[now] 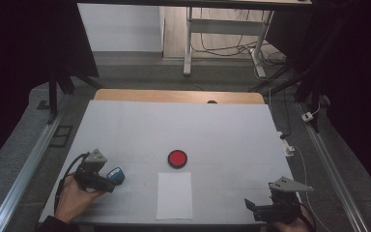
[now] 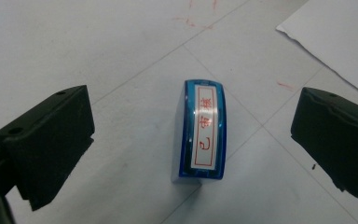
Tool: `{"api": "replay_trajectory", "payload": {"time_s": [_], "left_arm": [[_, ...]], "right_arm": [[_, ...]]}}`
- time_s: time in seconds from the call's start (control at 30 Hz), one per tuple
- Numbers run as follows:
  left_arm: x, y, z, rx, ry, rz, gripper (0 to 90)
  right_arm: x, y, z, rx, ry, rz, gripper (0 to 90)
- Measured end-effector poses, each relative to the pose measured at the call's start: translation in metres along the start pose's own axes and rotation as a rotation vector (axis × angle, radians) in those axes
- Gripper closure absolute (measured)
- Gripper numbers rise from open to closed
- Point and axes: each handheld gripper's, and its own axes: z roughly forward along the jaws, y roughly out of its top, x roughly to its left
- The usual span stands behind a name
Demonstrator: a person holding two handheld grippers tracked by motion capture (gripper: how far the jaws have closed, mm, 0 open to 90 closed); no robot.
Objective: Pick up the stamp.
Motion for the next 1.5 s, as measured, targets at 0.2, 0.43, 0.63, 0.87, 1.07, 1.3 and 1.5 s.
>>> {"api": "replay_trajectory", "payload": {"time_s": [0.2, 0.43, 0.63, 0.87, 1.07, 1.3, 1.5], "left_arm": [[0.0005, -0.0027, 0.0034, 0.043, 0.024, 0.01, 4.9], [-0.0005, -0.0029, 0.0019, 0.044, 0.02, 0.027, 20.6], [-0.0015, -0.0024, 0.0014, 0.056, 0.015, 0.051, 39.3], [-0.0019, -0.0016, -0.0002, 0.052, 0.005, 0.069, 52.6], [-0.0019, -0.001, -0.0014, 0.049, -0.006, 0.079, 69.8], [-0.0042, 0.0007, -0.0016, 0.062, 0.004, 0.094, 70.5], [-0.0036, 0.0016, -0.0028, 0.064, -0.01, 0.075, 70.5]], "right_arm": [[-0.0001, 0.0001, -0.0001, 0.003, 0.005, -0.002, 0.0], [-0.0001, 0.0001, 0.0001, 0.004, 0.004, -0.002, 0.0], [0.0, 0.0001, 0.0001, 0.004, 0.007, -0.004, 0.0], [0.0001, 0.0001, 0.0001, 0.005, 0.009, -0.004, 0.0], [0.0003, 0.0, 0.0001, 0.006, 0.01, -0.005, 0.0], [0.0004, 0.0, 0.0, 0.006, 0.012, -0.007, 0.0], [0.0004, -0.0001, -0.0001, 0.005, 0.015, -0.008, 0.0]]}}
